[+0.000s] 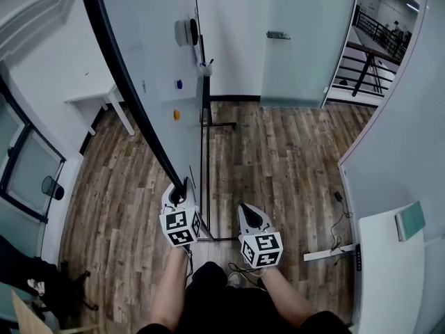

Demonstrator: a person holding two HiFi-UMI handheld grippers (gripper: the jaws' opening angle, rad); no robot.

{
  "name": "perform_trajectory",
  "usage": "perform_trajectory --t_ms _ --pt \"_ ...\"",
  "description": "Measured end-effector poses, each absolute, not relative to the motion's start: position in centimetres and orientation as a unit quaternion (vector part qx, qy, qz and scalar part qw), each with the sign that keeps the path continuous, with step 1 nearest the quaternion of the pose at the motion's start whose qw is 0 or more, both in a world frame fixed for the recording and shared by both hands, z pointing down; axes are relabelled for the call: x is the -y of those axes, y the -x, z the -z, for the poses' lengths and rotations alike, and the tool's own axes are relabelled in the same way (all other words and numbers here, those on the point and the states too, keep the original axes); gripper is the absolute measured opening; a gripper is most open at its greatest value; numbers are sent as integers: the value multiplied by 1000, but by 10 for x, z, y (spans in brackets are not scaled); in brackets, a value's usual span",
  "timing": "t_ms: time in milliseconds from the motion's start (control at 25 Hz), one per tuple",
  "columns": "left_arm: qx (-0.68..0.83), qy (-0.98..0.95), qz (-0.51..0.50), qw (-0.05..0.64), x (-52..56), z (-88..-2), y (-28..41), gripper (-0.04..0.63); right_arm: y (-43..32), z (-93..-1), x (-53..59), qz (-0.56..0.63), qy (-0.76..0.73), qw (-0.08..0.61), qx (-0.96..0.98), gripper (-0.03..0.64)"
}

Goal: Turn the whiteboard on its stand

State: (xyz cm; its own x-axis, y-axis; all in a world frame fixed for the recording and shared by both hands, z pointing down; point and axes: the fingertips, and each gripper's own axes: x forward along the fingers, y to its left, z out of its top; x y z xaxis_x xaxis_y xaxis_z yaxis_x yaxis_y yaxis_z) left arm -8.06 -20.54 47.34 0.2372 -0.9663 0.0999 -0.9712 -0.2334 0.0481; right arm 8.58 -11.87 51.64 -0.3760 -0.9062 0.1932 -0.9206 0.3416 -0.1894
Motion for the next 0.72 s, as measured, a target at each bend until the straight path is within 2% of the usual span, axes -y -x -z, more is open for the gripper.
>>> perform_trajectory --t_ms 720 --pt "619 -783 -33 49 161 -474 65 78 -94 -519 82 -136 -562 26 816 14"
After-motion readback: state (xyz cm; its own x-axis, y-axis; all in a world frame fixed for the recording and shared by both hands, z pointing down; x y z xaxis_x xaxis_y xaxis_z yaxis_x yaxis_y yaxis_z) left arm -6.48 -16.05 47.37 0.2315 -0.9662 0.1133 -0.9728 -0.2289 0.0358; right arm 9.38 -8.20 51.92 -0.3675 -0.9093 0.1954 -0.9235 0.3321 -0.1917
